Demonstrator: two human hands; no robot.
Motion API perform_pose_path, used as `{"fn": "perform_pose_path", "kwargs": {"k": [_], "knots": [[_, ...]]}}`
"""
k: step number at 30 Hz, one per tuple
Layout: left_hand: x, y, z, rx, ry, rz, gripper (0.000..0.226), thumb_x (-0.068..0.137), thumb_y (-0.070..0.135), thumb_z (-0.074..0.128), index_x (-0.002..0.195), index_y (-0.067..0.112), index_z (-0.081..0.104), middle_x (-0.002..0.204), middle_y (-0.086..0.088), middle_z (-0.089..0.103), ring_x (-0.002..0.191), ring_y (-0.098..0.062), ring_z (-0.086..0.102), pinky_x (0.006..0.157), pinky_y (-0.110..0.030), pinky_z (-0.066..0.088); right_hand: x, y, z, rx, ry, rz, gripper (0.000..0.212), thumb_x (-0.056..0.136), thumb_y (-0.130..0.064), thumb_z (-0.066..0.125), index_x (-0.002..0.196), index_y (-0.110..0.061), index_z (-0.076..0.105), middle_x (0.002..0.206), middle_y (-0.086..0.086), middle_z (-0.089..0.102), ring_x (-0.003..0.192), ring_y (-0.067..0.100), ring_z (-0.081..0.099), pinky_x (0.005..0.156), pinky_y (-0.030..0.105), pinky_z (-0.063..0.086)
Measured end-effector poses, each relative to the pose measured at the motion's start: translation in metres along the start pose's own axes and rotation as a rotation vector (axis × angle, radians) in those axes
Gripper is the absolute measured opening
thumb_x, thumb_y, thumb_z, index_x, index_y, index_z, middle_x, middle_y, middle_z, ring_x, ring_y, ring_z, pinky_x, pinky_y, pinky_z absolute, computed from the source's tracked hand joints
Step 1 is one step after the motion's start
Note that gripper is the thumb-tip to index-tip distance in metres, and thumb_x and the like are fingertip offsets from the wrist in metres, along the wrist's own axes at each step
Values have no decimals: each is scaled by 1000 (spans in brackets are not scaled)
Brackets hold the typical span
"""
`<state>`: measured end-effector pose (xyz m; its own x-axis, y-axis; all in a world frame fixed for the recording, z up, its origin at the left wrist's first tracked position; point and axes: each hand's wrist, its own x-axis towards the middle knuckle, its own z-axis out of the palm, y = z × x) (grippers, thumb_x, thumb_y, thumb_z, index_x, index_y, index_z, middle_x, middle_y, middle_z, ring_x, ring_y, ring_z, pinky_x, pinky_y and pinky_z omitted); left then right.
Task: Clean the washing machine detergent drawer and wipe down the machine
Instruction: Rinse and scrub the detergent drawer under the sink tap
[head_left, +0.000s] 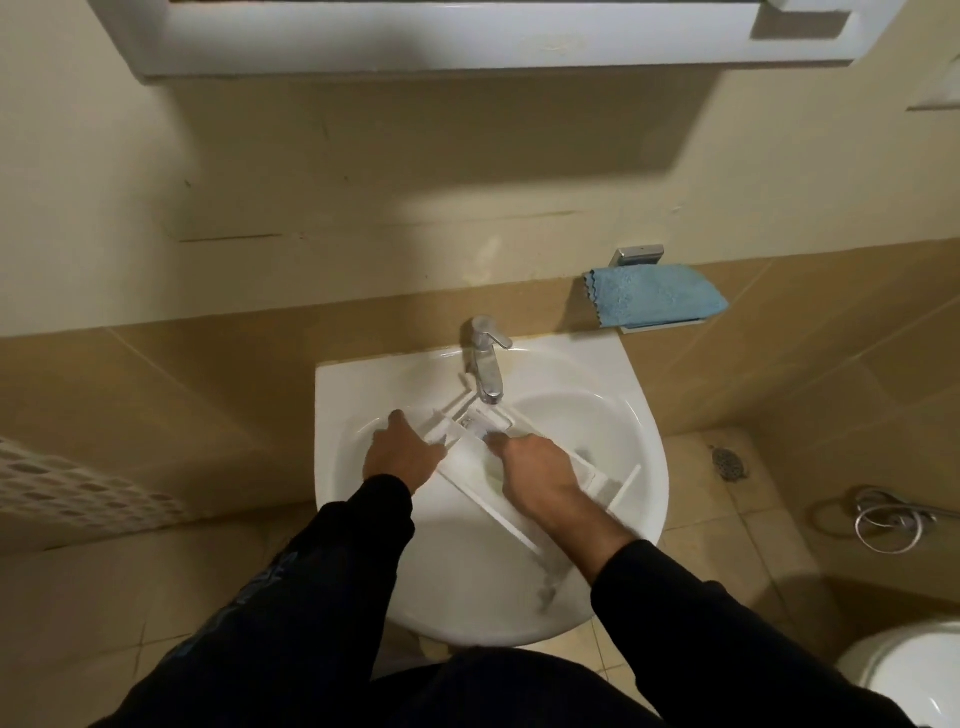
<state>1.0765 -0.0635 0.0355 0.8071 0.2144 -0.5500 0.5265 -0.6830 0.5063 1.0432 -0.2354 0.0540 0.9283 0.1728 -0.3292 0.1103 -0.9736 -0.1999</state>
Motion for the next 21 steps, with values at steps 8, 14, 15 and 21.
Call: {"fn": "perform_pose_path", "kwargs": {"k": [8, 14, 15, 21], "knots": [[10, -1, -4, 162, -111, 263, 37, 88, 28, 64, 125, 23, 64, 122, -1, 67, 111, -23, 60, 94, -31, 44, 6, 14, -2, -43, -3, 33, 43, 100, -20, 42, 140, -35, 49, 122, 11, 65, 112, 32, 61, 95, 36, 47], [19, -2, 5, 216, 17, 331, 25, 88, 19, 59, 111, 17, 69, 114, -3, 68, 106, -25, 59, 85, -29, 40, 8, 9, 0, 98, 48, 64, 49, 93, -13, 46, 138, -33, 53, 118, 8, 67, 108, 31, 62, 88, 35, 47], [20, -5, 3, 230, 24, 323, 23, 87, 18, 59, 108, 15, 69, 111, -4, 68, 104, -25, 60, 83, -29, 40, 9, 5, 2, 142, 130, 73, 45, 92, -13, 46, 131, -29, 58, 112, 7, 67, 104, 32, 62, 84, 35, 48], [16, -14, -5, 181, -16, 273, 21, 84, 10, 58, 102, 14, 67, 101, -5, 70, 92, -28, 67, 87, -35, 52, 23, -2, 17, 61, 168, 161, 51, 87, -28, 60, 135, -14, 50, 134, 11, 48, 122, 32, 43, 96, 42, 45]]}}
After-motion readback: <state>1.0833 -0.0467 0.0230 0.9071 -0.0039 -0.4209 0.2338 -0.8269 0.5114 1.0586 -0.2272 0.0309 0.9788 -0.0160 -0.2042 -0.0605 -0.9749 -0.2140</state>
